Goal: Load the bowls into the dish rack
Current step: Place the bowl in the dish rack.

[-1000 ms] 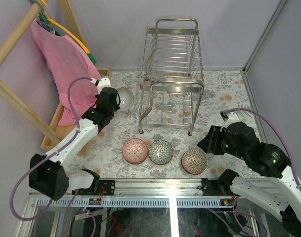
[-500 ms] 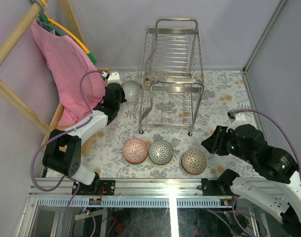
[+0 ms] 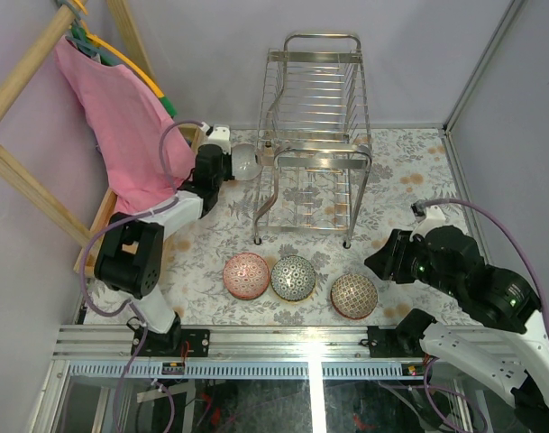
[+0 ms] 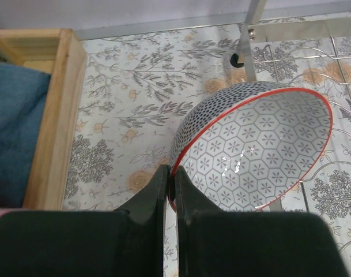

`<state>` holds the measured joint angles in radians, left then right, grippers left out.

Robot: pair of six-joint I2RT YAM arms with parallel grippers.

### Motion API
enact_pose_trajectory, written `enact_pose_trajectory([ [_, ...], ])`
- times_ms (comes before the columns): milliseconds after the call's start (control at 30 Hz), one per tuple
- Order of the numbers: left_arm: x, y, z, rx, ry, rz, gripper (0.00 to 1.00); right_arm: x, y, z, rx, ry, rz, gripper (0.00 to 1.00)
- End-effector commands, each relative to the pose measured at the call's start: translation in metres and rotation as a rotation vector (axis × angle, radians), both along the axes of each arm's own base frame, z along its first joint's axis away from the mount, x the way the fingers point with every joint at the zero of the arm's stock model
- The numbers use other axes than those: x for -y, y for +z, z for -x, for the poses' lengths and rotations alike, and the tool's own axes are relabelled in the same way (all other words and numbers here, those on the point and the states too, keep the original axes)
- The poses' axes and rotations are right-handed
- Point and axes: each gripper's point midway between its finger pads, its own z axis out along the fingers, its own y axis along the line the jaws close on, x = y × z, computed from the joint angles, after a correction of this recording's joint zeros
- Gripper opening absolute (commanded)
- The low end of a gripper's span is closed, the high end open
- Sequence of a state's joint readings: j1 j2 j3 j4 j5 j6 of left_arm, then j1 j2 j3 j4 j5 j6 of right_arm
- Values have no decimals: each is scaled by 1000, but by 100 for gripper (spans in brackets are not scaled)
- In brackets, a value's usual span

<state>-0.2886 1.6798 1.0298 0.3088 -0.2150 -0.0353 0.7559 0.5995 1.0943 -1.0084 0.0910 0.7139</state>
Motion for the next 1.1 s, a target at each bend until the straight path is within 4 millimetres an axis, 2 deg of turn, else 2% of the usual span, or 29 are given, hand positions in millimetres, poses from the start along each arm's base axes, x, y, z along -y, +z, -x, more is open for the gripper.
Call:
enact_pose_trajectory([
  [0,17,64,-33,228,-81,11,0,-13,1,-4,8,52,-4,46],
  [200,30,80,-57,277,-126,-6,0,-12,6,-7,15,49,20,46],
  [400,61,95,-64,366,-194,13,0,-13,2,-8,6,44,14,46],
  [567,104,83,-72,400,-267,-88,0,-18,-7,-10,-1,62,19,47],
  [733,128,72,-78,442,-293,-170,0,-21,-12,-16,9,85,62,47],
  [867,130,61,-87,462,-282,-236,0,-23,-12,-16,17,89,50,47],
  [1067,134,62,-100,501,-279,-289,0,-21,-19,-17,13,87,69,48],
])
